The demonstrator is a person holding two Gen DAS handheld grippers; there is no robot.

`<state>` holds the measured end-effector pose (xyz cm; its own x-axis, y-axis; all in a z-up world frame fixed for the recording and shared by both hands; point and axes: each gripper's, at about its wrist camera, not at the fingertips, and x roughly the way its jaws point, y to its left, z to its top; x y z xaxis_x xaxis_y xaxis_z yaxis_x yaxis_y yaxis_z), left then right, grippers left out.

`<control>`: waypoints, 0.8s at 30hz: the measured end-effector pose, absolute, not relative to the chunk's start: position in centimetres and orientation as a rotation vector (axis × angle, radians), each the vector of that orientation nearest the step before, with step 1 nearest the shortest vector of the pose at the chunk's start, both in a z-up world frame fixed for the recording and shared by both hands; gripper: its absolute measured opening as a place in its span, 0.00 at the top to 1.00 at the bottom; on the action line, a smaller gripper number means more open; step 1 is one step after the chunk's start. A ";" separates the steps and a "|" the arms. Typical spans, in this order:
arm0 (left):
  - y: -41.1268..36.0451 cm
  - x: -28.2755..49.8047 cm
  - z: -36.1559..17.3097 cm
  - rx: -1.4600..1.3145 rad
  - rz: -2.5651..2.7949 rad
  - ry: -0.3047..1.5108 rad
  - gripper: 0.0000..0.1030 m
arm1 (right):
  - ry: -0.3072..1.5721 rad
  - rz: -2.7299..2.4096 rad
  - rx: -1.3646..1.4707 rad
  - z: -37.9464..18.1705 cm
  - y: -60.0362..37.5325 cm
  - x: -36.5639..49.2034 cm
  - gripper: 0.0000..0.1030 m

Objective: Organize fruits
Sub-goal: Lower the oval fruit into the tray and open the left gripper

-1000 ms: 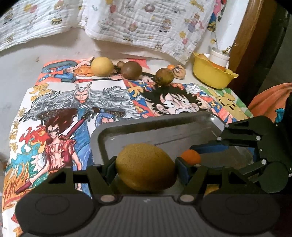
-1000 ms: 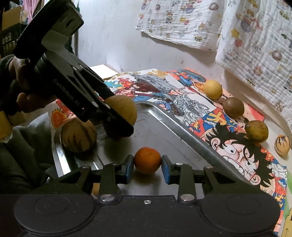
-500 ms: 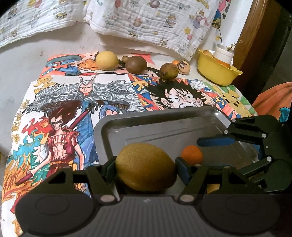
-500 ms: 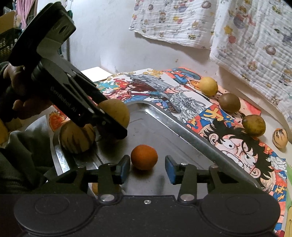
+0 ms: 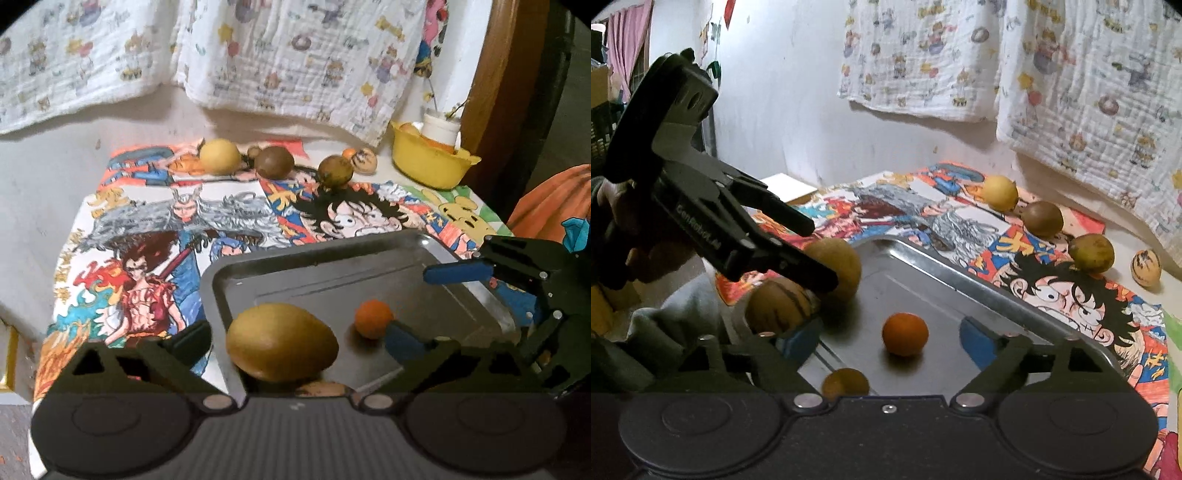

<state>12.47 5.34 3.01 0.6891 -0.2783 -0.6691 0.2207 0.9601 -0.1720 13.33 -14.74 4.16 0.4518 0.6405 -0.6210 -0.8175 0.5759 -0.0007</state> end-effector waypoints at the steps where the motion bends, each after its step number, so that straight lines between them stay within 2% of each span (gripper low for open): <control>1: 5.4 12.1 3.2 -0.080 -0.281 0.751 0.01 | 0.611 0.923 -0.322 4.3 -14.7 13.0 0.12; 3: 5.6 11.3 3.4 -0.077 -0.279 0.740 0.01 | 0.599 0.933 -0.323 4.6 -14.8 12.4 0.06; 8: 5.9 9.3 3.3 -0.021 -0.259 0.735 0.01 | 0.584 0.949 -0.342 5.1 -14.9 11.1 0.02; 24: 6.6 5.3 2.6 0.062 -0.296 0.759 0.01 | 0.667 0.814 -0.318 4.1 -18.4 10.1 0.01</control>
